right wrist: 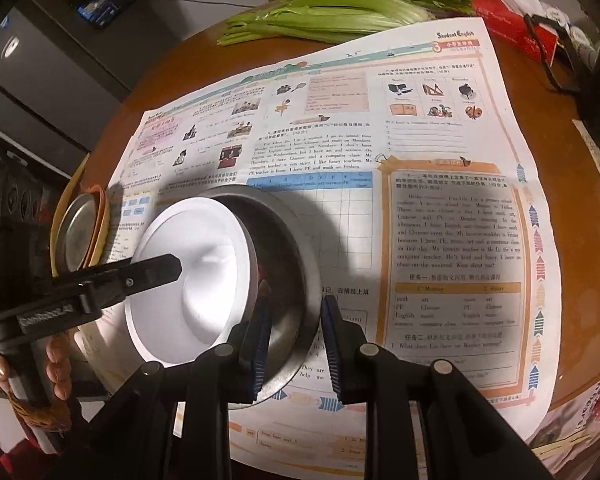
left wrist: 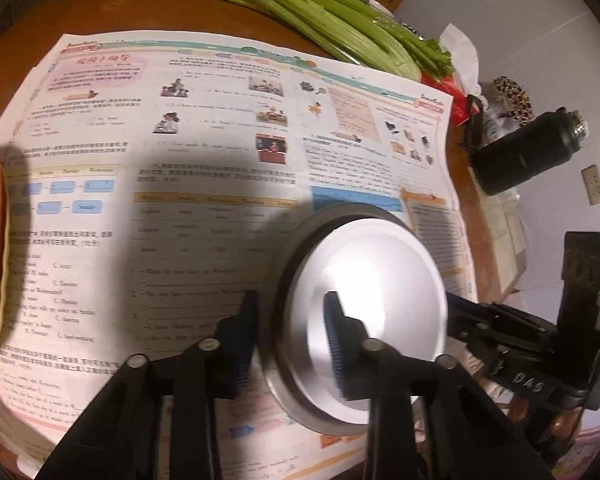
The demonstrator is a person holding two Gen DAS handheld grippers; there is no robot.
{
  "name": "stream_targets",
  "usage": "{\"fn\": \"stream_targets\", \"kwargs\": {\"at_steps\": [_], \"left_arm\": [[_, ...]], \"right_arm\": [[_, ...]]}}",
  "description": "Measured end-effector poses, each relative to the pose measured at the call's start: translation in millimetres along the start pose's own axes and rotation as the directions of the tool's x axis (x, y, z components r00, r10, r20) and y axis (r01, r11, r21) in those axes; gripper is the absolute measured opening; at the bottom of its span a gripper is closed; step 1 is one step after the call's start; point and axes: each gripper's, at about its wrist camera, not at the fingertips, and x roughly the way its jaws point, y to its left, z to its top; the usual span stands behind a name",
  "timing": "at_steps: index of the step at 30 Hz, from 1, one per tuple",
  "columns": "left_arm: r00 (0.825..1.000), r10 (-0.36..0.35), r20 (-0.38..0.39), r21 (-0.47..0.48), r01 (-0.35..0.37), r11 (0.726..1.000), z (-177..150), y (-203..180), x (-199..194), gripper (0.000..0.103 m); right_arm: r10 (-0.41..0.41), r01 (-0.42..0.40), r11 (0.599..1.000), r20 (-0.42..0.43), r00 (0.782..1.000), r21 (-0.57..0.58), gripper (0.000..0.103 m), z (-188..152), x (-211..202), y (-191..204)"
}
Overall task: Organize plates and bowls
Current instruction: 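Lift the steel bowl with nested white bowls and carry toward the grey tray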
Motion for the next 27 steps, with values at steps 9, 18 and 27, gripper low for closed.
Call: {"fn": "stream_targets", "kwargs": {"at_steps": [9, 18, 27], "left_arm": [[0.999, 0.054, 0.003, 0.028, -0.054, 0.998, 0, -2, 1, 0.023], [0.999, 0.024, -0.024, 0.011, -0.024, 1.000, 2, 1, 5, 0.023], [0.999, 0.044, -0.029, 0.023, -0.043, 0.999, 3, -5, 8, 0.026]], "right_arm": [[-0.036, 0.036, 0.999, -0.013, 0.999, -0.025, 0.026, 3, -1, 6], [0.002, -0.002, 1.000, -0.017, 1.000, 0.022, 0.028, 3, -5, -1], [0.020, -0.020, 0.999, 0.003, 1.000, 0.042, 0.036, 2, -17, -10]]}}
